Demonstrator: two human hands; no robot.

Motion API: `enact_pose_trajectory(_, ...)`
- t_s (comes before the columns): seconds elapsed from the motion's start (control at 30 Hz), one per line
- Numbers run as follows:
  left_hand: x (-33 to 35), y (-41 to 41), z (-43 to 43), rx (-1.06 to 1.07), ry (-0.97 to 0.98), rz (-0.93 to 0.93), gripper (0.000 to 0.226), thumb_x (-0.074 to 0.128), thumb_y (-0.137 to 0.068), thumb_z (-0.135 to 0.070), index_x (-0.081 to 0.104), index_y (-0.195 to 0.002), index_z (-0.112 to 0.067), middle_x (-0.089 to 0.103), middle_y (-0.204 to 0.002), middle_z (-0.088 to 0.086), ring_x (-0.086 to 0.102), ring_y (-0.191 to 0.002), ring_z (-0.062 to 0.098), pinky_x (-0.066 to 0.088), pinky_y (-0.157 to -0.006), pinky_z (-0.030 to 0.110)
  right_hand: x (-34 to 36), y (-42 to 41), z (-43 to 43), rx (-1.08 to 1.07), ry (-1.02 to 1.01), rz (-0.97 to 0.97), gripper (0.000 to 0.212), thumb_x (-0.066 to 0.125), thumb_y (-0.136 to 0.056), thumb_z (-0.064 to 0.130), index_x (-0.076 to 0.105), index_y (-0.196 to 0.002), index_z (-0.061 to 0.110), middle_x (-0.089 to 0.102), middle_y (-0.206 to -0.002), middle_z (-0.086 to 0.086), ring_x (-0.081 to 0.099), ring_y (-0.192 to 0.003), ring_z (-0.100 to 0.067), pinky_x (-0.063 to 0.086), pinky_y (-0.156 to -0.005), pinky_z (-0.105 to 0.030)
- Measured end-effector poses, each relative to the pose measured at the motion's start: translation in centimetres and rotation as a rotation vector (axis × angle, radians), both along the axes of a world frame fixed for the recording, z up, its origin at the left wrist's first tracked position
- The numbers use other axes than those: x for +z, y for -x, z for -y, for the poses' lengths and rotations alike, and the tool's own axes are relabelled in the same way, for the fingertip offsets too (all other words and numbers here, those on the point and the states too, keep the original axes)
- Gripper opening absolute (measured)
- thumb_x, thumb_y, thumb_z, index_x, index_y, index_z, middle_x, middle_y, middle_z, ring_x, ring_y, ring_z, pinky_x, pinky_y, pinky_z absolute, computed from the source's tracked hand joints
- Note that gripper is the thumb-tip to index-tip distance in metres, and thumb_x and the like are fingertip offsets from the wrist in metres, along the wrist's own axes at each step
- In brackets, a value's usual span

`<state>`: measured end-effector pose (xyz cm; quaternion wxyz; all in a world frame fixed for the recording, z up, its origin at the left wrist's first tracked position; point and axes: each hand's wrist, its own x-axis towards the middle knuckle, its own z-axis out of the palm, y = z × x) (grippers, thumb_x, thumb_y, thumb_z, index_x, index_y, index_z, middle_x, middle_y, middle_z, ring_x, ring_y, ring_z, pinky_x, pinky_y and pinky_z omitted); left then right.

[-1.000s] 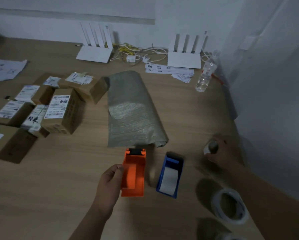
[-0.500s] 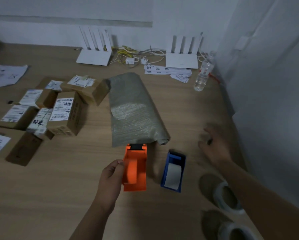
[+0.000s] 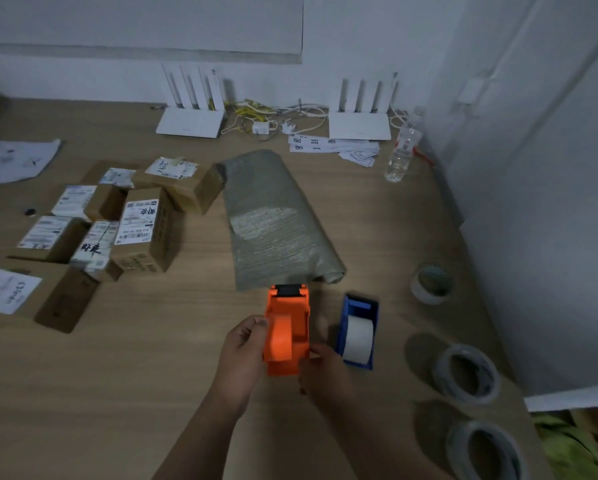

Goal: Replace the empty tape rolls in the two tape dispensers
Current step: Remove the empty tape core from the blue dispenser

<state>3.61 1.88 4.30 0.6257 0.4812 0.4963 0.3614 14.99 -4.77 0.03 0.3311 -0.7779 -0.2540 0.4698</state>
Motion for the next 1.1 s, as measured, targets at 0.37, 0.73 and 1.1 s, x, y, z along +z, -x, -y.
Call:
enact_pose_trajectory(0.37, -4.5, 2.5, -0.1, 0.03, 0.239, 0.0, 0.027, 0.039, -0.101, -0.018, 0.064, -0.093, -0.009, 0.059, -0.084, 0.019, 0.053, -0.08, 0.025, 0.042, -0.07, 0.033, -1.2, 0.2, 0.6, -0.212, 0.021, 0.097, 0.018, 0.058, -0.082, 0.013, 0.07, -0.092, 0.021, 0.073, -0.066, -0.003, 0.071, -0.06, -0.017, 0.061, -0.062, -0.037)
enact_pose_trajectory(0.73, -8.5, 4.1, -0.1, 0.012, 0.193, -0.276, 0.024, 0.059, -0.091, -0.003, 0.076, -0.076, -0.01, 0.057, -0.052, -0.003, 0.046, -0.048, 0.008, 0.04, -0.046, 0.02, -2.8, 0.9, 1.6, -0.148, -0.098, 0.477, 0.014, 0.056, -0.088, 0.022, 0.068, -0.095, 0.025, 0.068, -0.085, 0.008, 0.063, -0.083, -0.012, 0.053, -0.073, -0.031)
enact_pose_trajectory(1.1, -10.1, 3.4, 0.1, -0.093, 0.219, -0.3, 0.03, 0.072, -0.08, -0.014, 0.074, -0.11, -0.021, 0.077, -0.104, 0.001, 0.071, -0.1, 0.02, 0.054, -0.097, 0.042, -3.6, 1.3, 2.0, -0.109, -0.093, 0.487, 0.025, 0.057, -0.091, 0.02, 0.061, -0.115, 0.025, 0.062, -0.107, 0.002, 0.06, -0.097, -0.015, 0.05, -0.082, -0.029)
